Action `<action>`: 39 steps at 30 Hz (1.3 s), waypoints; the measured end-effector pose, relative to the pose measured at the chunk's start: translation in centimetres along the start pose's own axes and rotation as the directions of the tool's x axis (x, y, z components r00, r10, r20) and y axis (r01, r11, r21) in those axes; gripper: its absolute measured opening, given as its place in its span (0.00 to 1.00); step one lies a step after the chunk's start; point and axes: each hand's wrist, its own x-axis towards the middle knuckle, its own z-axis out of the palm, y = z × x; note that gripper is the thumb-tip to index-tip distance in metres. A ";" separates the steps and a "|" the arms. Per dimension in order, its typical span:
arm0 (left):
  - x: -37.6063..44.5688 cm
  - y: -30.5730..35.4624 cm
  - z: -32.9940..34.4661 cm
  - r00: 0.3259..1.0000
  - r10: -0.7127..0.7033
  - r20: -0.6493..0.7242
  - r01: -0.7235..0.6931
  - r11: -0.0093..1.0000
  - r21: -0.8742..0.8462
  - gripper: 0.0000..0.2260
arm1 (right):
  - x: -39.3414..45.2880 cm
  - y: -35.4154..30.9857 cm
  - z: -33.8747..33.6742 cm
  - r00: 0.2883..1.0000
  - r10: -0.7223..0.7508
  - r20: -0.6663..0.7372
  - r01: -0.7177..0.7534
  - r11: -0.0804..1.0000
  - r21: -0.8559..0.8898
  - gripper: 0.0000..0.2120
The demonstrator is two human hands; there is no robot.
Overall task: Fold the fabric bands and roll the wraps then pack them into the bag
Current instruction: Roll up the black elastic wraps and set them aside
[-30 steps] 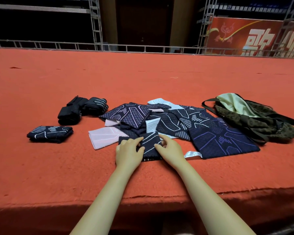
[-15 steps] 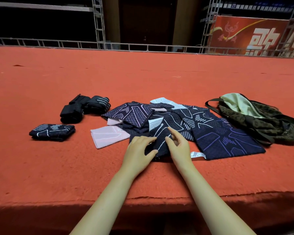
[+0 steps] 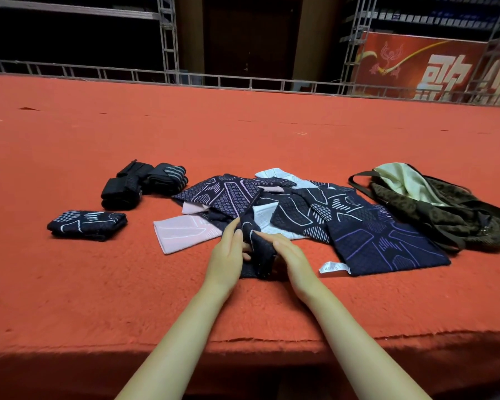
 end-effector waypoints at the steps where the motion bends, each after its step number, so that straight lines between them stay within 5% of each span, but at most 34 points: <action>1: 0.2 -0.2 0.0 1.000 -0.009 -0.006 0.009 1.000 0.001 0.17 | 0.0 -0.1 0.1 1.000 -0.003 0.014 0.003 0.999 -0.038 0.17; 5: 0.5 -0.2 -0.1 0.999 -0.046 -0.022 0.045 0.998 -0.032 0.23 | 0.0 0.2 0.5 0.999 -0.008 0.053 0.016 0.987 -0.157 0.14; 9: 0.4 -0.2 -0.7 0.990 -0.021 -0.141 0.036 0.994 0.106 0.16 | 0.0 0.1 0.8 0.993 0.039 0.111 -0.016 0.978 -0.206 0.16; 13: 0.7 -0.9 -1.6 0.978 -0.075 -0.193 0.102 0.986 0.134 0.19 | -0.2 -0.1 1.1 0.982 0.037 0.184 0.041 0.915 -0.402 0.18; 19: 1.0 -2.2 -2.2 0.984 -0.006 -0.178 0.072 0.927 0.368 0.20 | -0.3 0.5 1.5 0.996 0.008 0.086 0.038 0.852 -0.522 0.19; 27: 1.0 -2.1 -2.5 0.984 0.010 -0.179 0.060 0.922 0.382 0.20 | 0.9 -0.3 3.1 0.984 0.150 -0.094 -0.177 0.803 -0.569 0.26; 33: 0.5 -1.3 -2.6 0.994 0.016 -0.107 0.018 0.953 0.302 0.23 | -0.1 -0.6 4.2 0.951 0.172 -0.258 -0.250 0.916 -0.313 0.21; 39: 0.0 -0.4 -2.6 0.989 0.009 -0.146 -0.018 0.998 -0.058 0.28 | -1.0 -2.0 4.0 0.967 0.131 -0.219 -0.122 0.991 0.055 0.17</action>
